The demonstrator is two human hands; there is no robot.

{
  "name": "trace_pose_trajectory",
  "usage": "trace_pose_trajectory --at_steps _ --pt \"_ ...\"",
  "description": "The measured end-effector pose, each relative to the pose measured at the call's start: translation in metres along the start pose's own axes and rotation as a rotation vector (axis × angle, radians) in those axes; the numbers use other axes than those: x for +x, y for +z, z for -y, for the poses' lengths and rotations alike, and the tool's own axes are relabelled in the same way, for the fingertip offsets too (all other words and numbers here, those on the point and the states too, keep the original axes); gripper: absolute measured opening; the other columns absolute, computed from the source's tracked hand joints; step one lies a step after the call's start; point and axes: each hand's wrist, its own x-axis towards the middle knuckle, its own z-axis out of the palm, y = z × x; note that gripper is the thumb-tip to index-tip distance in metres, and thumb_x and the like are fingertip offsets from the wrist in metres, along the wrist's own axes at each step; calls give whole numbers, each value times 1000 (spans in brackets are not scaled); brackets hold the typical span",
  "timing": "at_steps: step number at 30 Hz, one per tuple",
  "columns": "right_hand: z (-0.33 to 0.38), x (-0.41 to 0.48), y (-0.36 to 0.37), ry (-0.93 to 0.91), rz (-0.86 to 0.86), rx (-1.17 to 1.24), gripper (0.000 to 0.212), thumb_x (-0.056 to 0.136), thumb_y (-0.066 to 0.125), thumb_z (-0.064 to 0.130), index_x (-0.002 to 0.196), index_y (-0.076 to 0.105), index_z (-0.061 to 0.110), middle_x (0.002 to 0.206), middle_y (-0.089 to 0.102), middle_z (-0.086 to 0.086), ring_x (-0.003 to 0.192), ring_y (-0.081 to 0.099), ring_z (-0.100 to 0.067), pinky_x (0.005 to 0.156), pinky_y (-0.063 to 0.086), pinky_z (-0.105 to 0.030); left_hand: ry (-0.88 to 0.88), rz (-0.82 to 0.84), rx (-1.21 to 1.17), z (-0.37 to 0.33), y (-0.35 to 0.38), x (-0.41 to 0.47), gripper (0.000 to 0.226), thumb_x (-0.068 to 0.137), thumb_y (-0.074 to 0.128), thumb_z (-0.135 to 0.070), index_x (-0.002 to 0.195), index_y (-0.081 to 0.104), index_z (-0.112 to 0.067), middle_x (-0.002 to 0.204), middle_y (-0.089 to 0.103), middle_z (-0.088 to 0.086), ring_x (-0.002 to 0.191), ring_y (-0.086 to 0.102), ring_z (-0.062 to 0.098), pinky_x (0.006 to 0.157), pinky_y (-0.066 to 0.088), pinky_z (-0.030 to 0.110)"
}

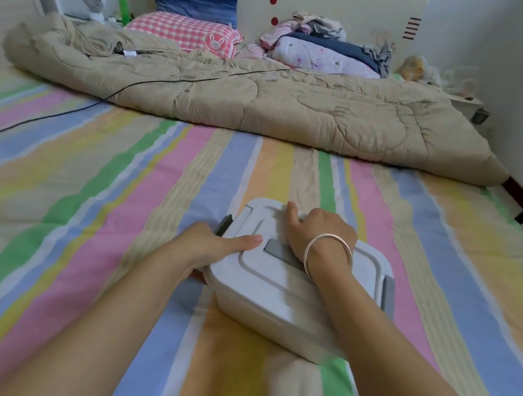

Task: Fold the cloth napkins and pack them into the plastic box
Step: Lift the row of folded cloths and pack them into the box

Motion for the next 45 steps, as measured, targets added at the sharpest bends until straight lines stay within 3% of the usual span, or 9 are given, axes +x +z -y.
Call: trace_pose_trajectory --at_steps 3,6,12,26,32,36,39,41,45 --pt "5 3 6 -5 -29 -17 63 95 18 59 86 60 13 91 64 -11 78 48 -29 80 37 -38 -1 -32 -41 6 0 3 89 57 82 -69 116 61 -5 100 72 8 86 71 24 61 59 32" --pt "11 3 10 -23 -34 -38 59 95 18 59 85 55 14 85 58 -9 87 51 -30 86 34 -39 -18 -14 -122 11 -2 -1 96 61 82 -66 128 54 -4 106 70 8 88 70 23 54 56 28" --pt "12 1 14 -34 -32 -66 70 95 17 61 107 62 8 108 63 -11 104 53 -31 90 33 -40 -56 40 -378 27 1 -13 46 75 81 -50 107 71 -17 96 76 2 89 71 17 68 60 29" --pt "15 1 10 -64 10 -83 71 96 13 63 126 55 13 127 56 -10 123 43 -29 97 30 -43 44 6 -491 35 5 -12 40 81 77 -49 109 67 -22 95 74 -1 84 70 15 57 57 25" --pt "11 4 6 -37 48 -65 70 97 14 62 129 53 15 130 55 -11 125 42 -29 98 31 -44 -7 -10 -789 46 27 -22 31 83 75 -45 105 70 -23 89 70 -7 84 63 12 72 50 28" --pt "15 6 0 -31 109 -89 67 98 13 58 131 52 15 131 55 -12 124 43 -30 97 33 -44 14 -85 -946 46 44 -21 49 73 81 -45 114 71 -21 109 74 -5 106 67 19 101 51 40" --pt "30 16 -13 -68 233 -56 50 102 17 40 124 55 15 130 55 -13 115 50 -32 90 37 -41 26 -135 -951 42 44 -20 25 81 78 -38 98 70 -21 105 74 -2 105 67 22 101 51 44" --pt "47 28 -18 -101 295 7 39 102 24 35 111 55 14 126 57 -17 101 52 -32 85 40 -37 33 -139 -941 42 44 -19 34 75 81 -41 98 71 -19 104 75 1 104 68 24 101 52 46" --pt "87 38 -12 -168 373 -18 63 96 33 61 124 56 9 124 58 -15 103 55 -34 87 42 -38 46 -112 -947 49 43 -20 34 79 80 -38 102 74 -14 95 78 1 96 73 23 95 56 45"
